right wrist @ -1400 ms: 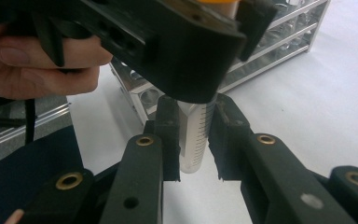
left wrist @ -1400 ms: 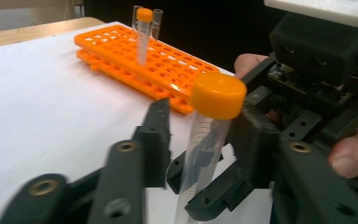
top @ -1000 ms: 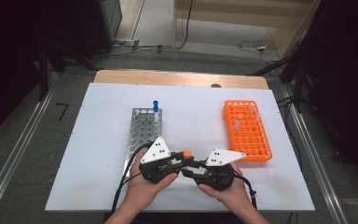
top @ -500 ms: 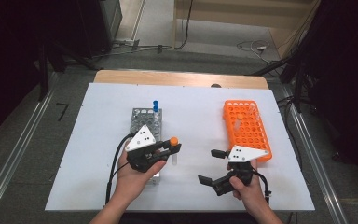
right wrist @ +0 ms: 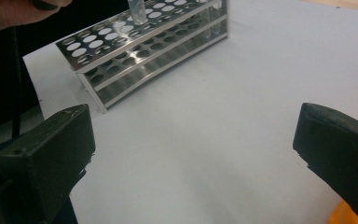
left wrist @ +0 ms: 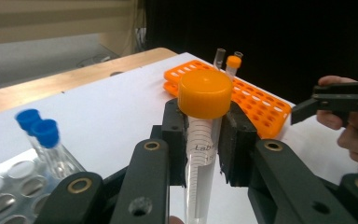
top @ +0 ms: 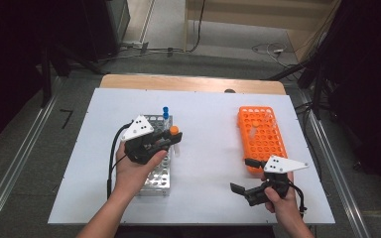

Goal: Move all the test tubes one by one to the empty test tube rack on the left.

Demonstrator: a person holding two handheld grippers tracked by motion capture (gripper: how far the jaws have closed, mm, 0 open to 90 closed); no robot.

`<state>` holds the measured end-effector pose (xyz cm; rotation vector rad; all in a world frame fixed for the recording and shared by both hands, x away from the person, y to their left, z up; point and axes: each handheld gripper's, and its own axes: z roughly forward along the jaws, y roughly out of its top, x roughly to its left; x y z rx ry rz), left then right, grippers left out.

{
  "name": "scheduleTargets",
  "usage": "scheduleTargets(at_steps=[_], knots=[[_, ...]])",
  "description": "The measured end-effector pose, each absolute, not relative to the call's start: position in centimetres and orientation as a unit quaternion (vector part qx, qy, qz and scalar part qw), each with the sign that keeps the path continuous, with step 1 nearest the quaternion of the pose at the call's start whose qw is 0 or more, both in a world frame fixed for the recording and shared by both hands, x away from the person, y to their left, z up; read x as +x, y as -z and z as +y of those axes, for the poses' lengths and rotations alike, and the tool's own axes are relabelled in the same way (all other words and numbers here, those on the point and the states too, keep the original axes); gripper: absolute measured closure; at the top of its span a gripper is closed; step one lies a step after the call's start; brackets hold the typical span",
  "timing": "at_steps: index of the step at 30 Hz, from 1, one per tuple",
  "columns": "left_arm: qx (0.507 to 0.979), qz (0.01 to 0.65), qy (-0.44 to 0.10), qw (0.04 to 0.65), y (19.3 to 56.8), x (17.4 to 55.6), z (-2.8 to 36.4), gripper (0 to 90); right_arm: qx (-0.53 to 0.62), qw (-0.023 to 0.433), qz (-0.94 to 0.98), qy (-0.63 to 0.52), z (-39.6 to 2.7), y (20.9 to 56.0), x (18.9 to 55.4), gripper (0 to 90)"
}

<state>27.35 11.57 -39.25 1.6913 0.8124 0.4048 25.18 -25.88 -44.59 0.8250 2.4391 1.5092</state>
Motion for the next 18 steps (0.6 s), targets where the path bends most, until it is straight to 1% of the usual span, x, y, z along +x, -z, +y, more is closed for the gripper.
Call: scheduleTargets(at_steps=[16,18], knots=[[0.709,0.368,-0.201,0.568,38.5,30.3,12.7,74.7,0.311,0.095,0.808,-0.491,-30.3,45.6,25.4,0.0],[0.707,0.371,-0.203,0.567,38.5,30.6,12.9,74.7,0.317,0.091,0.804,-0.495,-30.7,45.6,25.5,0.0]])
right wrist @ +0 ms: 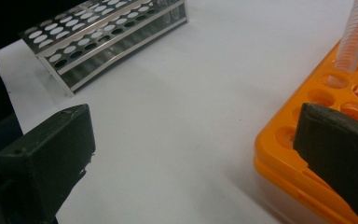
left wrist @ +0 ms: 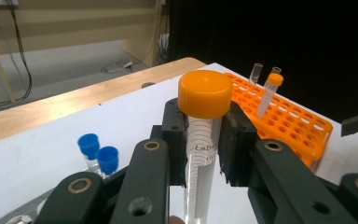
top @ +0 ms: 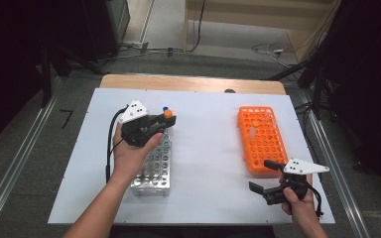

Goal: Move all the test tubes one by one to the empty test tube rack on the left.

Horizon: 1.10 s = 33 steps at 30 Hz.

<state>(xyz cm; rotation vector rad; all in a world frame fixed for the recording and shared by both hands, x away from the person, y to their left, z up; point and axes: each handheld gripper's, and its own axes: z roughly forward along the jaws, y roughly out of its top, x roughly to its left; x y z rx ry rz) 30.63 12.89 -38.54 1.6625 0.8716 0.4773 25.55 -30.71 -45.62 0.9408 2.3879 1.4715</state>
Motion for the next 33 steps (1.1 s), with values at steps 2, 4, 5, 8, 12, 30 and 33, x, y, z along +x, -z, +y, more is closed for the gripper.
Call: scheduleTargets(at_steps=[2,4,5,8,12,30,33], knots=[[0.705,0.375,-0.205,0.566,38.6,31.0,13.1,74.7,0.317,0.096,0.804,-0.494,-30.9,45.7,25.7,0.0],[0.703,0.379,-0.207,0.565,38.6,31.4,13.2,74.7,0.32,0.096,0.805,-0.491,-31.1,45.8,25.7,0.0],[0.701,0.381,-0.207,0.566,38.7,31.6,13.2,74.7,0.321,0.095,0.805,-0.49,-31.2,45.8,25.7,0.0],[0.698,0.386,-0.214,0.564,38.8,32.1,13.4,74.7,0.324,0.097,0.803,-0.49,-31.3,45.9,25.9,0.0],[0.694,0.396,-0.228,0.556,39.2,32.8,13.5,74.7,0.325,0.097,0.805,-0.487,-31.2,46.0,26.0,0.0],[0.695,0.414,-0.258,0.528,41.1,33.2,13.0,74.6,0.325,0.099,0.805,-0.486,-31.3,46.0,25.9,0.0],[0.695,0.415,-0.264,0.525,41.3,33.3,12.9,74.6,0.326,0.099,0.805,-0.487,-31.2,46.0,25.9,0.0]])
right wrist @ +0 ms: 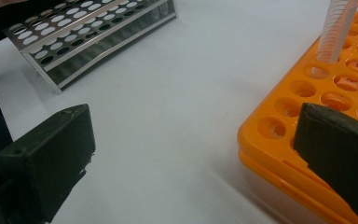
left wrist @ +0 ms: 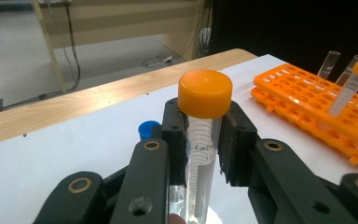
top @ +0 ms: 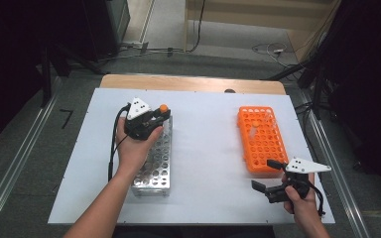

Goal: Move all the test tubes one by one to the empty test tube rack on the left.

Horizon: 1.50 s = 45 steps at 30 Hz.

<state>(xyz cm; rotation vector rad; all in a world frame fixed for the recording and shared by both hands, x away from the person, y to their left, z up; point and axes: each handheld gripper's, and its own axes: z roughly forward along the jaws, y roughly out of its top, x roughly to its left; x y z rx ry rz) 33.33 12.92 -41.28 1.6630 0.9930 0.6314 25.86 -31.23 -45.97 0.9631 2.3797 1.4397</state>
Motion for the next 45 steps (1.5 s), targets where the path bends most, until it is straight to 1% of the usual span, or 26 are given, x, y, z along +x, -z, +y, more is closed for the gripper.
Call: scheduleTargets(at_steps=[8,10,13,17,19,26,30,31,35,38,45], knots=[[0.712,0.419,-0.263,0.498,41.9,33.3,12.2,74.1,0.326,0.099,0.806,-0.485,-31.2,46.1,25.9,0.0],[0.716,0.427,-0.257,0.489,41.9,33.2,12.2,72.4,0.326,0.098,0.806,-0.485,-31.2,46.1,25.9,0.0],[0.716,0.434,-0.256,0.483,42.0,33.1,12.1,64.8,0.325,0.098,0.806,-0.484,-31.2,46.2,25.9,0.0],[0.716,0.434,-0.254,0.484,41.9,32.8,12.2,62.1,0.325,0.098,0.807,-0.483,-31.1,46.2,26.0,0.0],[0.713,0.433,-0.25,0.491,41.8,32.6,12.3,57.3,0.325,0.098,0.808,-0.482,-31.1,46.2,25.9,0.0],[0.704,0.414,-0.224,0.531,41.1,31.1,12.8,26.8,0.33,0.103,0.802,-0.487,-31.2,46.1,25.9,0.0],[0.704,0.401,-0.205,0.549,40.7,29.9,12.9,11.5,0.331,0.104,0.8,-0.49,-31.2,46.1,26.0,0.0],[0.705,0.397,-0.202,0.552,40.6,29.6,12.9,9.2,0.33,0.105,0.8,-0.49,-31.2,46.0,26.0,0.0],[0.707,0.39,-0.192,0.558,40.6,28.2,12.8,2.8,0.332,0.108,0.798,-0.491,-31.2,45.9,26.0,0.0],[0.708,0.385,-0.188,0.562,40.6,27.2,12.7,0.3,0.332,0.107,0.797,-0.492,-31.2,45.9,26.0,0.0],[0.708,0.379,-0.181,0.568,41.2,25.1,12.8,0.0,0.336,0.108,0.794,-0.495,-31.2,45.7,26.2,0.0]])
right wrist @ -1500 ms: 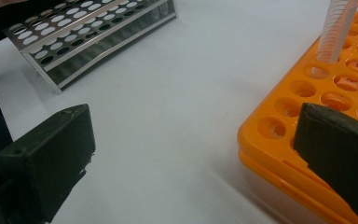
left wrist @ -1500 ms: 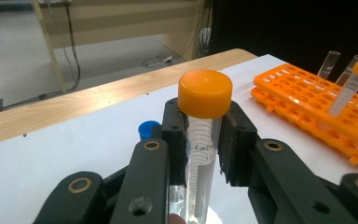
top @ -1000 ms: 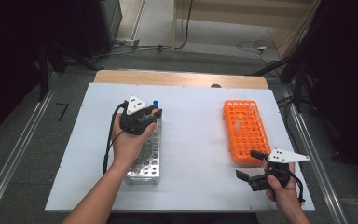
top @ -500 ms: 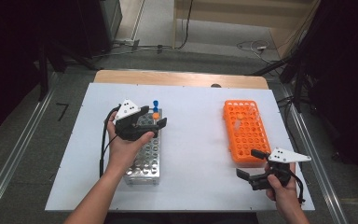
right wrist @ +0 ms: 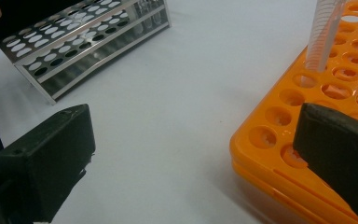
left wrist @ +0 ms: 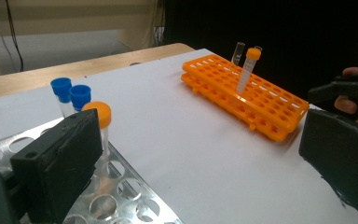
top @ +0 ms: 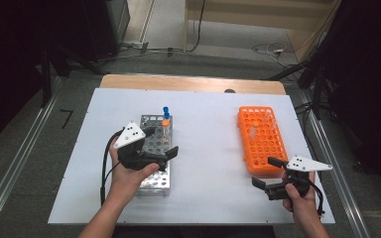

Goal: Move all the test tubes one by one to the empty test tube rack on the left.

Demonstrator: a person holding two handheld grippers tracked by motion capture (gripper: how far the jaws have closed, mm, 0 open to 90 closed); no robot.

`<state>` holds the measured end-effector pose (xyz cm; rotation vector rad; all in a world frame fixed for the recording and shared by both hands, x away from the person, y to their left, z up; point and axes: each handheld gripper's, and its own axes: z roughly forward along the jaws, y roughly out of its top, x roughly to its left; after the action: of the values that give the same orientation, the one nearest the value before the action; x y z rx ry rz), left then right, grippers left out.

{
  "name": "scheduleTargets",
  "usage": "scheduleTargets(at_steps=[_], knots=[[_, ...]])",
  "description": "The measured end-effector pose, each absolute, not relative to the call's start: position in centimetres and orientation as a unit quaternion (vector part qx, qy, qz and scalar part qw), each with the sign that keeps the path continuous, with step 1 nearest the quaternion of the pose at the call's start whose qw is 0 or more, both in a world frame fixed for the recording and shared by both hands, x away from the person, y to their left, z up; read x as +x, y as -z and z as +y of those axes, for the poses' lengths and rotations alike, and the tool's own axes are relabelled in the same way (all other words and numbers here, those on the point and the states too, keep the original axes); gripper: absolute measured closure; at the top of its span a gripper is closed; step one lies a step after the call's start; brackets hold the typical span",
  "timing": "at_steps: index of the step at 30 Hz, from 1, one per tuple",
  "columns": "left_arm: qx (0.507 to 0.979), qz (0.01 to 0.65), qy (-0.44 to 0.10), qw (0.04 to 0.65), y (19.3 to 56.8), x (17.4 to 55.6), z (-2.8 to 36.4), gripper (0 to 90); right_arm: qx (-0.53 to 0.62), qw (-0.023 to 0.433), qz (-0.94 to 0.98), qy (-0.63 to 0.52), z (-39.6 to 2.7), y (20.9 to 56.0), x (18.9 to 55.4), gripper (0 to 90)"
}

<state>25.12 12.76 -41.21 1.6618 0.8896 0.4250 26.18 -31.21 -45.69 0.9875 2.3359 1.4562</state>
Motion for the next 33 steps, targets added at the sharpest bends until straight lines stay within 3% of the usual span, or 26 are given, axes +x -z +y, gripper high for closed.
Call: scheduleTargets(at_steps=[18,33], knots=[[0.714,0.386,-0.162,0.561,43.8,22.6,14.0,0.0,0.36,0.119,0.786,-0.489,-30.6,45.3,28.1,0.0],[0.715,0.389,-0.153,0.56,44.6,22.7,13.8,0.0,0.379,0.13,0.784,-0.475,-29.9,44.3,31.4,1.7]])
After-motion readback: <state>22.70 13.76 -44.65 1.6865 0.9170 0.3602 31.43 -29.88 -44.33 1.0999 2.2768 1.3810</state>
